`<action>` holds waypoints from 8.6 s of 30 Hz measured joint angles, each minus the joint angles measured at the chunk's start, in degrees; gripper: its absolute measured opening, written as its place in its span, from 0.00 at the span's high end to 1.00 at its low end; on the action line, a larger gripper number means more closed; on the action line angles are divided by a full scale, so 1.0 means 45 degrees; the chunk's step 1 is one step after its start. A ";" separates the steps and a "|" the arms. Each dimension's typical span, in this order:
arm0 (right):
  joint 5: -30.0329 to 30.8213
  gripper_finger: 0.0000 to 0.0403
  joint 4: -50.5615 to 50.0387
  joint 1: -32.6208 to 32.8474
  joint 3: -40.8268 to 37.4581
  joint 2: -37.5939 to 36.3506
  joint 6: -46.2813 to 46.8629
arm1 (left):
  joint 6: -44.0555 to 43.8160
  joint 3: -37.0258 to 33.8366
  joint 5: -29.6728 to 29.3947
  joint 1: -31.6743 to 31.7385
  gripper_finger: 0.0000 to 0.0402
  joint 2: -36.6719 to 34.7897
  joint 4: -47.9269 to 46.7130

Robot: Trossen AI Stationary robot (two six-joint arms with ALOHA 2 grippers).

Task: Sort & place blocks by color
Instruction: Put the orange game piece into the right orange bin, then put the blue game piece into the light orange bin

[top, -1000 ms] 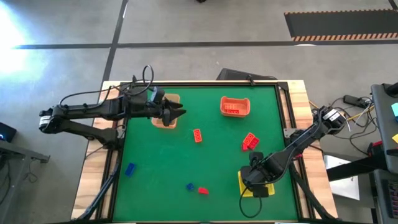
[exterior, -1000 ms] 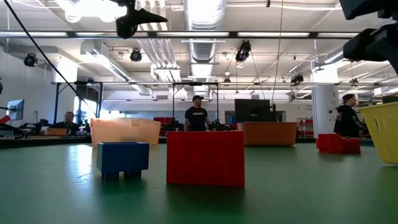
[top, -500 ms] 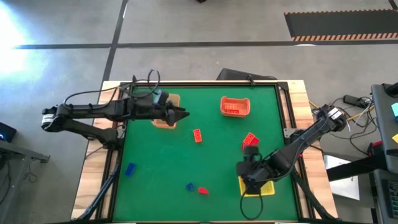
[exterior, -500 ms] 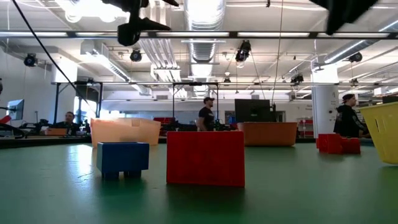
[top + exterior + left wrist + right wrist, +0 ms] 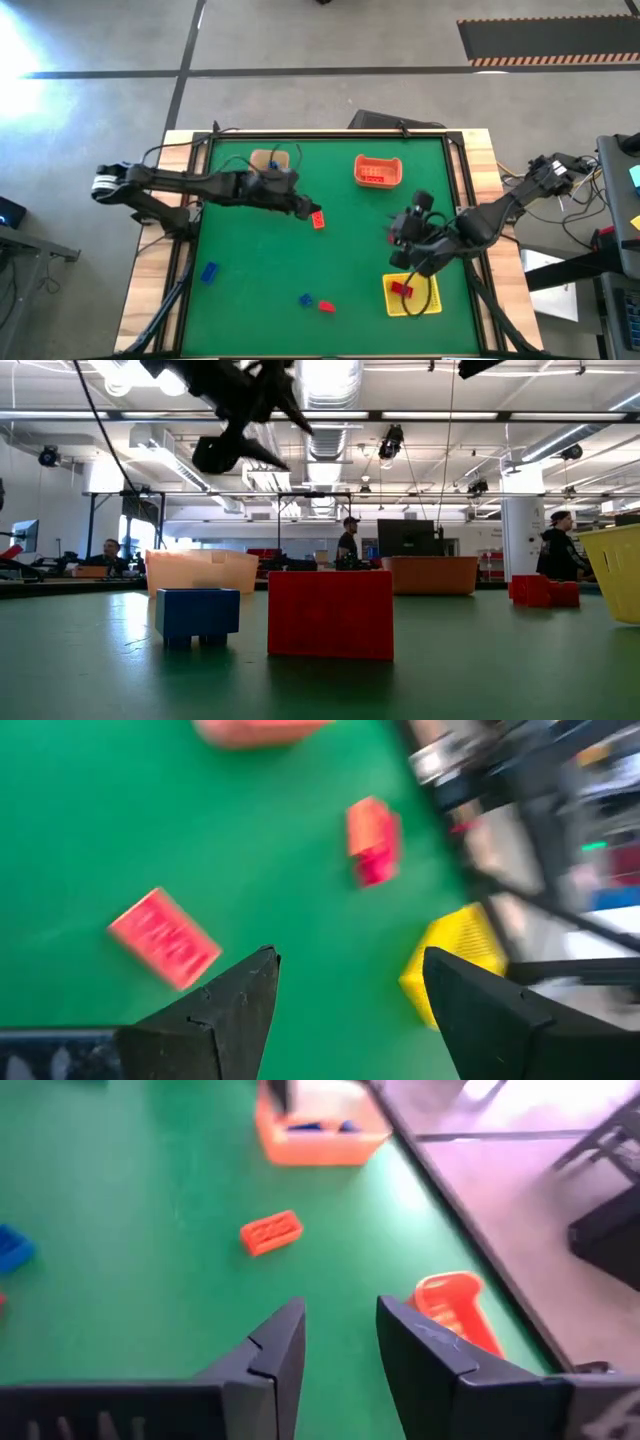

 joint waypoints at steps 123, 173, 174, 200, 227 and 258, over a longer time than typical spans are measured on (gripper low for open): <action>-0.3027 0.43 1.5421 -0.3915 -0.1871 -0.2143 -0.5263 | 0.9459 0.4512 0.4510 0.1056 0.67 0.2650 0.9097; -0.3852 0.68 1.5810 -0.4515 -0.1871 -0.1855 -0.5155 | 0.9060 0.4512 0.4765 0.1502 0.28 0.2432 0.8128; -0.3742 0.68 1.5809 -0.4527 -0.1871 -0.1858 -0.5166 | 0.9072 0.4512 0.4770 0.1573 0.27 0.2401 0.7978; -0.0245 0.68 0.4641 -0.8700 -0.3374 -0.1293 0.1536 | 0.8675 0.4517 0.4562 0.2933 0.25 -0.0177 0.2179; -0.2297 0.58 0.7011 -1.1774 -0.5028 0.1898 0.1234 | 0.5440 0.4517 0.3166 0.2326 0.25 -0.1753 -0.7452; -0.5246 0.64 0.6926 -0.8795 -0.5028 -0.2953 0.2250 | -0.6336 -0.3506 0.2595 -0.5604 0.25 -0.1750 -1.2020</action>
